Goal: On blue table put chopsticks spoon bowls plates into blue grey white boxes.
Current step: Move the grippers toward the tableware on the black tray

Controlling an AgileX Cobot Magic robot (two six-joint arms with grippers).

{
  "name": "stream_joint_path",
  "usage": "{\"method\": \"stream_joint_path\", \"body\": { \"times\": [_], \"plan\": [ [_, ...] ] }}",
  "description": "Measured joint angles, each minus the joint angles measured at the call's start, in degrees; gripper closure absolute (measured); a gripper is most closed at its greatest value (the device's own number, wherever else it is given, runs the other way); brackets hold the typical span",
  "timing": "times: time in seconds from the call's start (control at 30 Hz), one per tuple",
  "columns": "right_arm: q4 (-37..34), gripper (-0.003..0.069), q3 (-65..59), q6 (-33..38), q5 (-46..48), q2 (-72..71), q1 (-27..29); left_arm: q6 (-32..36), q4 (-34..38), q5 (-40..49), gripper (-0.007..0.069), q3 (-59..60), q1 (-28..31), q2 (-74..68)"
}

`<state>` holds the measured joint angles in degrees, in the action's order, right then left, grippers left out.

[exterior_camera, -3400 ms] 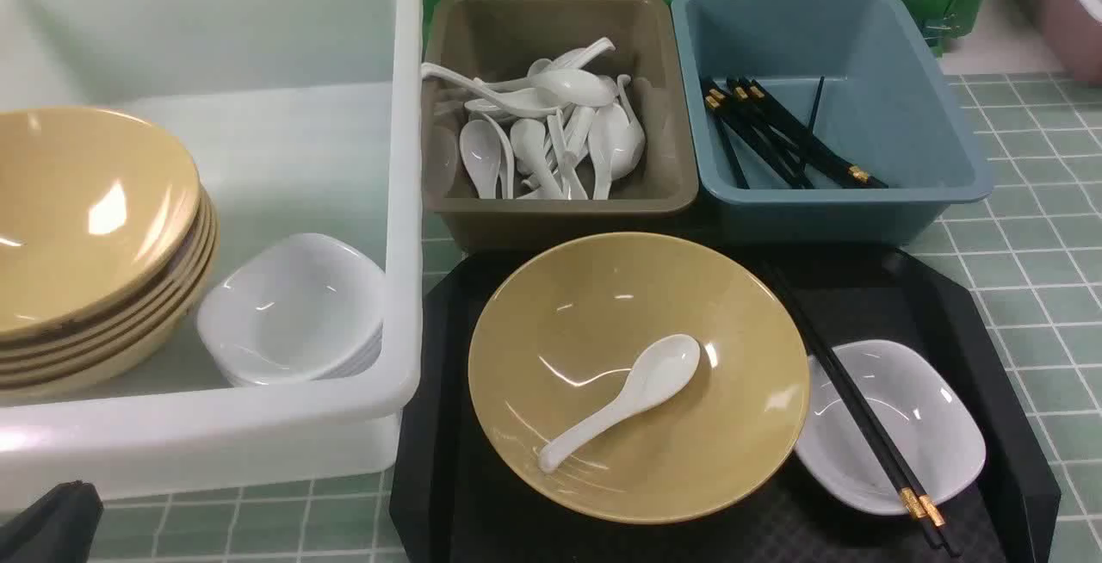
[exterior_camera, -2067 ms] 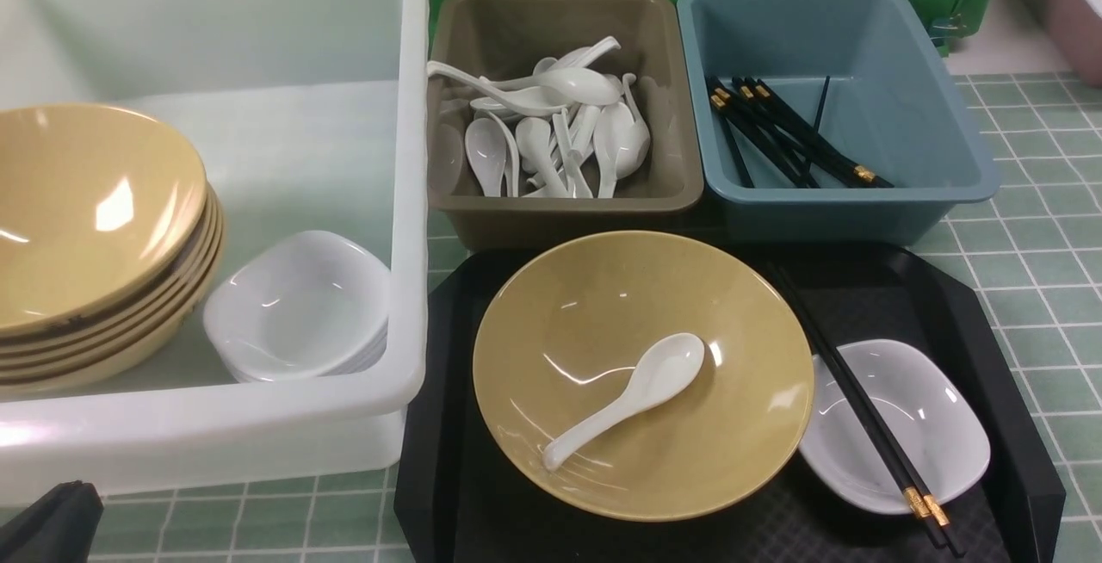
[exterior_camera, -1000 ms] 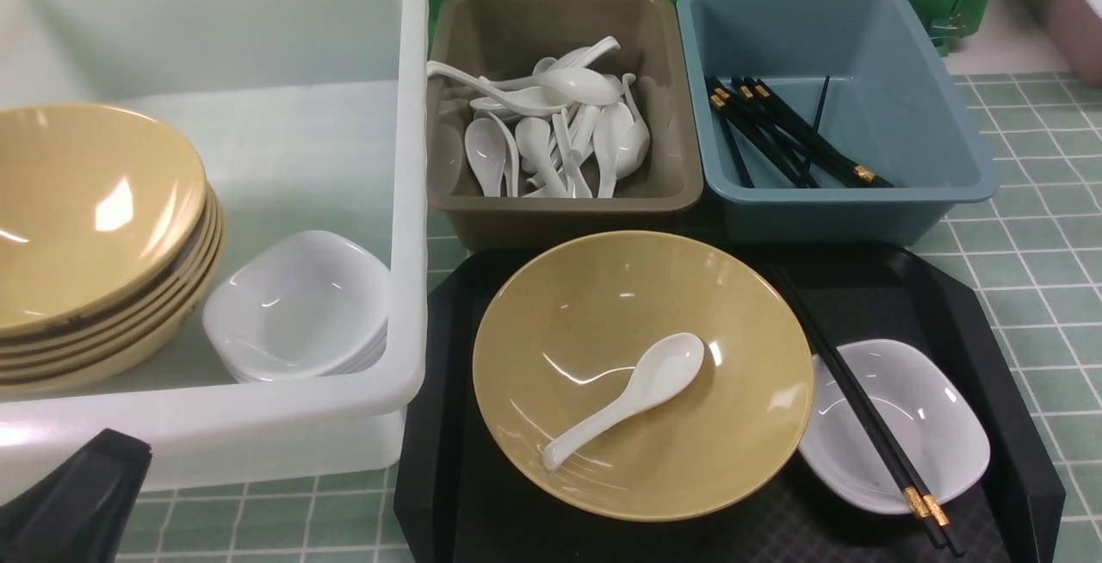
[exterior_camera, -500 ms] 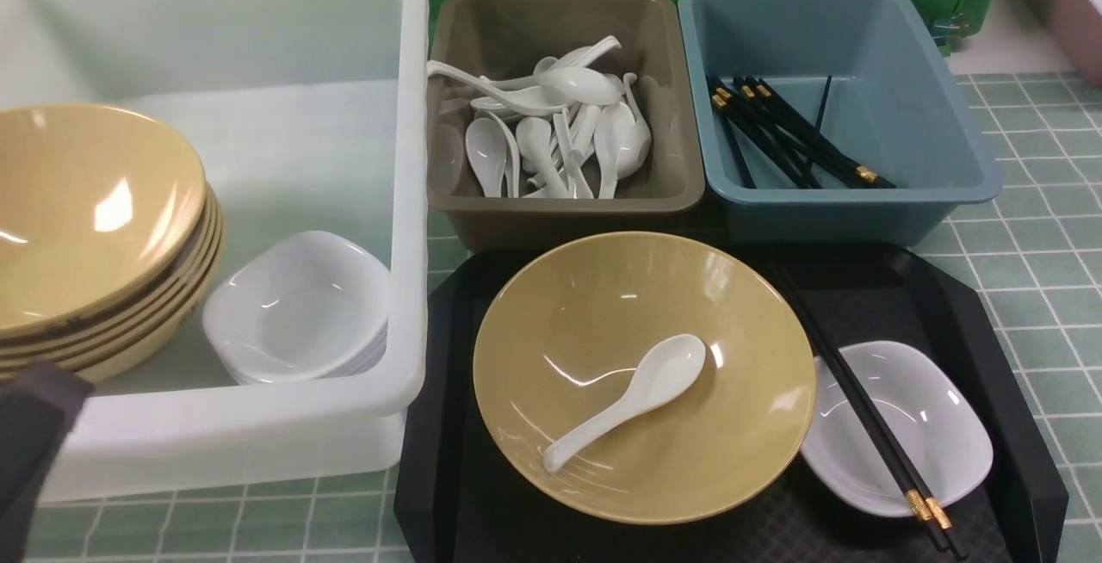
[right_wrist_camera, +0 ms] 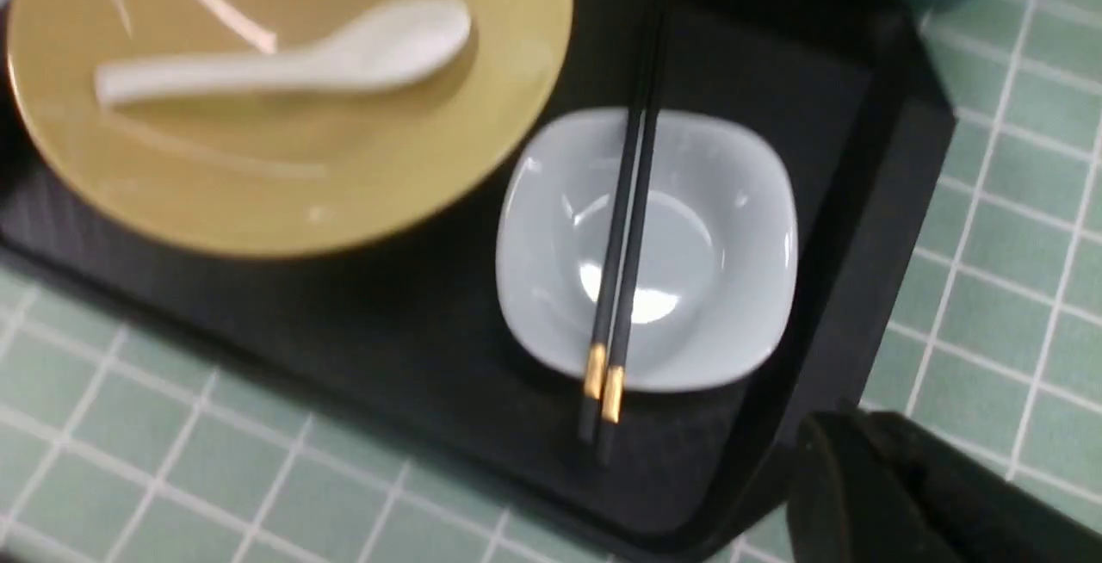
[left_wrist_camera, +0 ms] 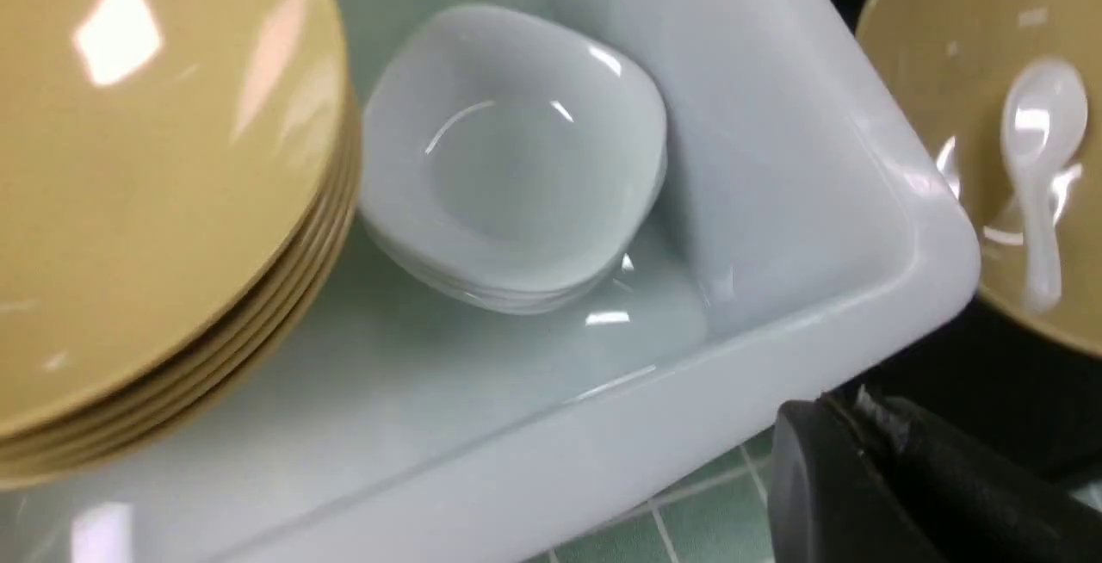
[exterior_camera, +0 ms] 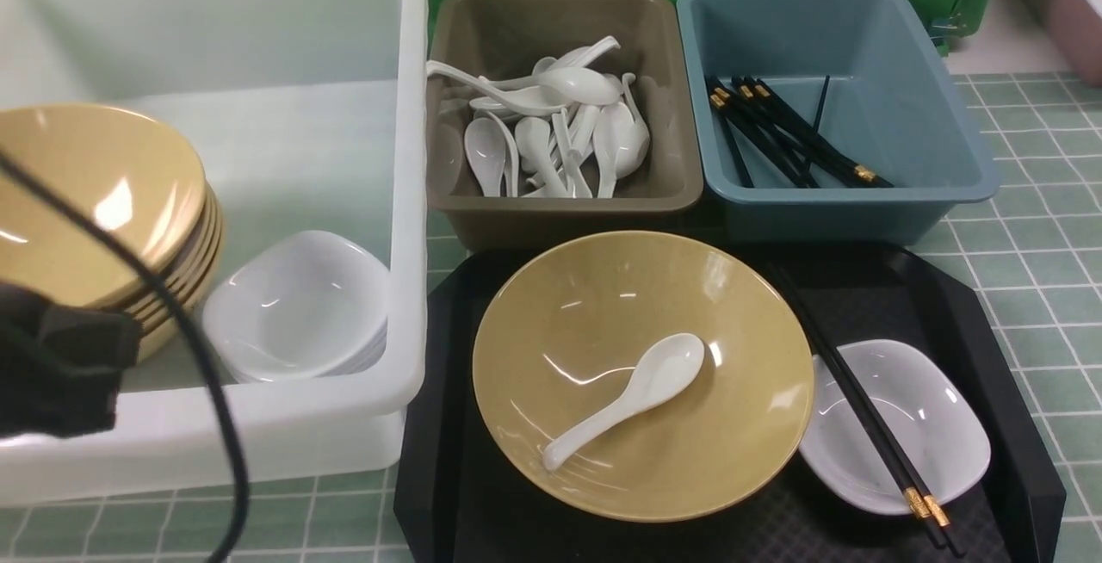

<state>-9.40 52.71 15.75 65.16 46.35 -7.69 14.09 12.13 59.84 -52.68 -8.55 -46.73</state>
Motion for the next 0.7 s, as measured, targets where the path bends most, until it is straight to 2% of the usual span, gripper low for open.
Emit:
{"method": "stream_joint_path", "body": {
  "times": [0.17,0.27,0.4,0.43,0.5,0.53,0.57,0.63,0.67,0.7],
  "plan": [
    [1.14,0.0622,2.19,1.00,0.65,9.59,-3.97,0.01,-0.60,0.68,0.0620,-6.09,-12.58,-8.50],
    [4.40,0.0619,2.19,-1.35,-1.19,15.41,-7.76,0.06,-0.60,0.32,0.0620,-9.08,-20.58,-13.16],
    [7.50,0.0596,2.31,-5.55,-5.58,23.55,-10.15,0.06,-0.55,-1.30,0.0620,-10.69,-28.10,-18.02],
    [7.58,0.0596,2.31,-5.64,-5.77,23.98,-10.15,0.06,-0.55,-1.27,0.0620,-10.69,-28.43,-18.02],
    [7.74,0.0533,2.31,-6.50,-8.29,29.68,-10.15,0.06,-0.55,-1.39,0.0620,-10.80,-31.92,-20.43],
    [7.74,0.0527,2.36,-6.55,-8.29,29.68,-10.15,0.06,-0.55,-1.39,0.0620,-10.80,-32.30,-20.57],
    [7.63,0.0455,2.36,-6.61,-9.81,33.38,-10.42,0.06,-0.48,-1.39,0.0620,-10.86,-33.47,-21.55],
    [7.08,0.0369,2.36,-6.74,-10.94,35.88,-10.62,0.06,-0.41,-1.44,0.0620,-10.86,-33.97,-22.07],
    [6.94,0.0359,2.36,-6.74,-11.24,36.43,-10.66,0.06,-0.41,-1.44,0.0620,-10.86,-34.04,-22.06],
    [6.54,0.0284,2.36,-6.80,-12.17,38.18,-10.68,0.06,-0.83,-1.50,0.0620,-10.86,-34.17,-22.13]
  ]
}}
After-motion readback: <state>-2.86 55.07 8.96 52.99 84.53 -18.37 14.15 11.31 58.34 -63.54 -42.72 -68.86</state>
